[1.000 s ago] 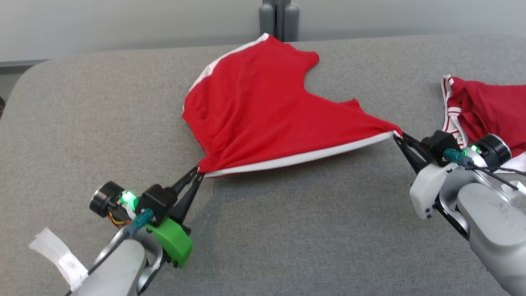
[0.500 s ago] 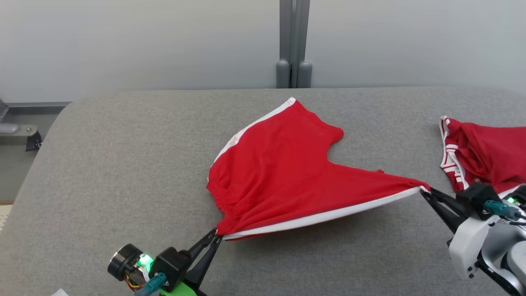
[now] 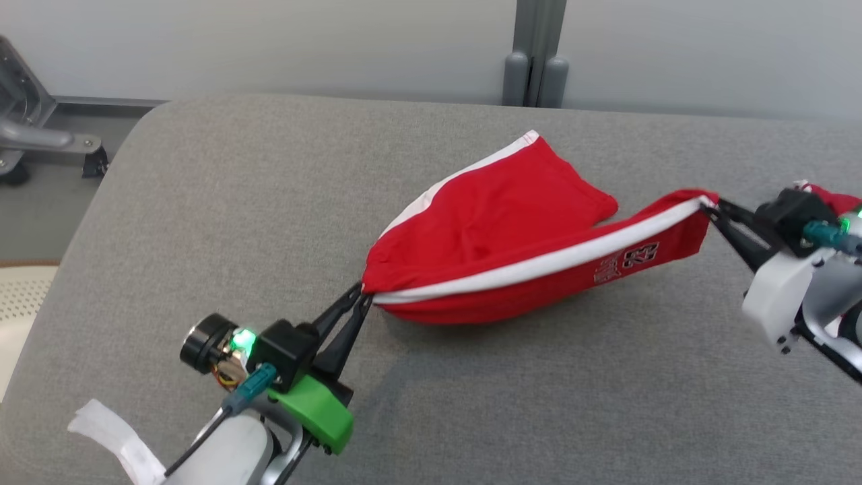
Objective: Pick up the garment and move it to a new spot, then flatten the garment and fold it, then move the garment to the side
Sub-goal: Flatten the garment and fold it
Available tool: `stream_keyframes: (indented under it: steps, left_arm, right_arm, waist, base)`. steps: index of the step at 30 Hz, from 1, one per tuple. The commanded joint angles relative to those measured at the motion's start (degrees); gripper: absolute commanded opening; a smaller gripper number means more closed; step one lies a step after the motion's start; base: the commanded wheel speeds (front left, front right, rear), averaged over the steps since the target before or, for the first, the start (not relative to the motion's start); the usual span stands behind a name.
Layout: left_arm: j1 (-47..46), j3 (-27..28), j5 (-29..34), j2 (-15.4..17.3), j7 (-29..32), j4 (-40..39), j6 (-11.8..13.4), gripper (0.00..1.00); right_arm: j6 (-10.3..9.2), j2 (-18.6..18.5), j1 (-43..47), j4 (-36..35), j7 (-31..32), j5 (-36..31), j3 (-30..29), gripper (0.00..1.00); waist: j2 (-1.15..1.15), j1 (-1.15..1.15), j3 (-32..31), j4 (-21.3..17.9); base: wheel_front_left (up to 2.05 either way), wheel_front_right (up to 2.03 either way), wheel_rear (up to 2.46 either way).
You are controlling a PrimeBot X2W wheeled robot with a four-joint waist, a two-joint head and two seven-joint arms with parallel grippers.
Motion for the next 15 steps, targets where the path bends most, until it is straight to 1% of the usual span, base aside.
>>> stream_keyframes:
  steps: [1,6,15]
  left_arm:
    - [-2.49,0.22,0.3,-0.72,-0.44,0.93,-0.41,0.0]
    - [-8.42,0.44,0.12,-3.89,-1.39,5.37,-0.99,0.0]
    - [-15.67,-0.02,-0.94,-9.53,-2.7,14.88,-1.62,0.0]
  right_arm:
    - [-0.13,-0.91,-2.61,0.79,0.81,0.3,0.62,0.0]
    - [-0.12,-2.28,-12.36,4.46,3.06,1.0,4.69,0.0]
    - [-0.13,-0.01,-28.54,16.76,4.37,2.62,13.45,0.0]
  waist:
    - [0.0,0.0,5.24,3.52]
    - [0.0,0.0,10.44,5.76]
    - [0.0,0.0,16.78,8.9]
  base:
    - [0.0,0.0,0.0]
    - [0.0,0.0,0.0]
    - [0.0,0.0,0.0]
